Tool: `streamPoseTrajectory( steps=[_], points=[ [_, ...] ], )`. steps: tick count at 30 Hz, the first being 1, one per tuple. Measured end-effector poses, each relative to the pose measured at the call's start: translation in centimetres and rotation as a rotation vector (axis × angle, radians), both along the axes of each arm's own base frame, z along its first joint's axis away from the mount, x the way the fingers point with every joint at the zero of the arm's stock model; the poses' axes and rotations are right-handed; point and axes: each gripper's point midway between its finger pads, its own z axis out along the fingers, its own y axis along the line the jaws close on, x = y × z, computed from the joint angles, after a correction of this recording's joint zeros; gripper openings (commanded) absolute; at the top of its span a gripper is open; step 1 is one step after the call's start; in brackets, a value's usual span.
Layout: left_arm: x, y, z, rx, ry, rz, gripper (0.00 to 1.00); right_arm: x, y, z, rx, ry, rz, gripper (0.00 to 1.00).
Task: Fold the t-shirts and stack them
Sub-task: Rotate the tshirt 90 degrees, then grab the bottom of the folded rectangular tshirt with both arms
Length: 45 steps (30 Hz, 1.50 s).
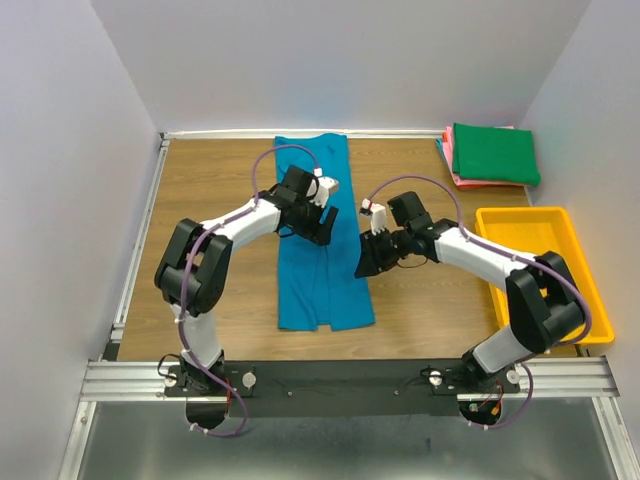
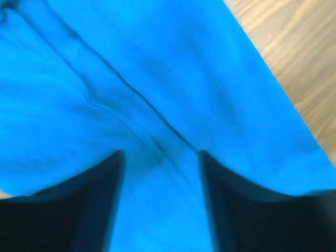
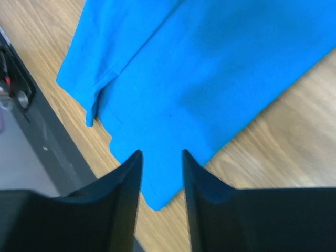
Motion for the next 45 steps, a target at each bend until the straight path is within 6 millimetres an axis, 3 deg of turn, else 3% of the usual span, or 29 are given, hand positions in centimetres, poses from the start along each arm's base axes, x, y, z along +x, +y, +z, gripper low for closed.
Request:
streamPoseTrajectory(
  steps=[2,4,6,7,8,9,12,13,15,17,19,21,24,25,27,30,34,39,45],
  points=[
    [0.1,0.3,1.6,-0.016,-0.045,-0.023,0.95,0.0,-0.3,0.9,-0.001,-0.056,0.028,0.56],
    [0.6,1.5,4.9,-0.039,-0.137,-0.035,0.95,0.3,-0.8,2.2,-0.01,-0.152,0.066,0.67],
    [1.5,3.2,10.2,-0.075,-0.296,-0.03,0.95,0.9,-1.4,4.3,-0.022,-0.28,0.102,0.75],
    [1.9,4.2,13.9,-0.093,-0.409,-0.032,0.95,1.3,-1.5,5.5,-0.023,-0.343,0.119,0.76],
    [2.1,4.7,16.0,-0.103,-0.475,-0.031,0.96,1.7,-1.7,6.4,-0.03,-0.394,0.133,0.84],
    [2.2,6.1,20.5,-0.12,-0.62,-0.019,0.95,2.2,-1.7,8.0,-0.026,-0.469,0.152,0.97],
    [0.8,7.5,28.7,-0.146,-0.898,-0.029,0.98,3.8,-1.4,12.4,-0.013,-0.674,0.218,1.0],
    [0.3,7.7,30.1,-0.138,-0.969,-0.045,0.98,4.1,-1.2,13.6,-0.01,-0.74,0.256,1.0],
    [-0.4,7.9,31.2,-0.1,-1.041,-0.104,0.98,4.3,-0.9,14.8,-0.005,-0.825,0.328,1.0],
    [-1.0,7.6,30.3,-0.025,-1.07,-0.233,0.98,4.1,-0.6,15.1,0.004,-0.876,0.394,1.0],
    [-1.9,7.3,26.5,0.044,-1.02,-0.377,0.98,3.5,-0.5,14.7,0.008,-0.899,0.466,0.97],
    [-4.5,7.4,20.9,0.114,-0.953,-0.583,0.98,2.7,-0.5,13.9,0.002,-0.899,0.53,0.89],
    [-10.6,7.9,13.5,0.151,-0.825,-0.853,0.92,0.9,-0.3,11.2,-0.017,-0.875,0.647,0.83],
    [-13.1,7.6,11.6,0.153,-0.806,-0.97,0.9,-0.7,-0.3,8.9,-0.028,-0.839,0.715,0.77],
    [-16.9,7.0,9.1,0.148,-0.789,-1.171,0.88,-3.4,0.3,6.1,-0.027,-0.796,0.826,0.72],
    [-20.4,6.5,6.6,0.133,-0.758,-1.367,0.82,-7.5,-0.3,1.6,-0.039,-0.713,0.988,0.6],
    [-22.8,6.4,3.8,0.122,-0.702,-1.543,0.71,-9.5,-1.6,-1.7,-0.056,-0.677,1.096,0.54],
    [-24.5,6.7,1.0,0.123,-0.608,-1.666,0.63,-10.1,-2.4,-3.5,-0.068,-0.71,1.185,0.5],
    [-24.1,7.3,-1.1,0.178,-0.503,-1.717,0.62,-10.8,-2.2,-4.4,-0.059,-0.773,1.285,0.49]
  ],
)
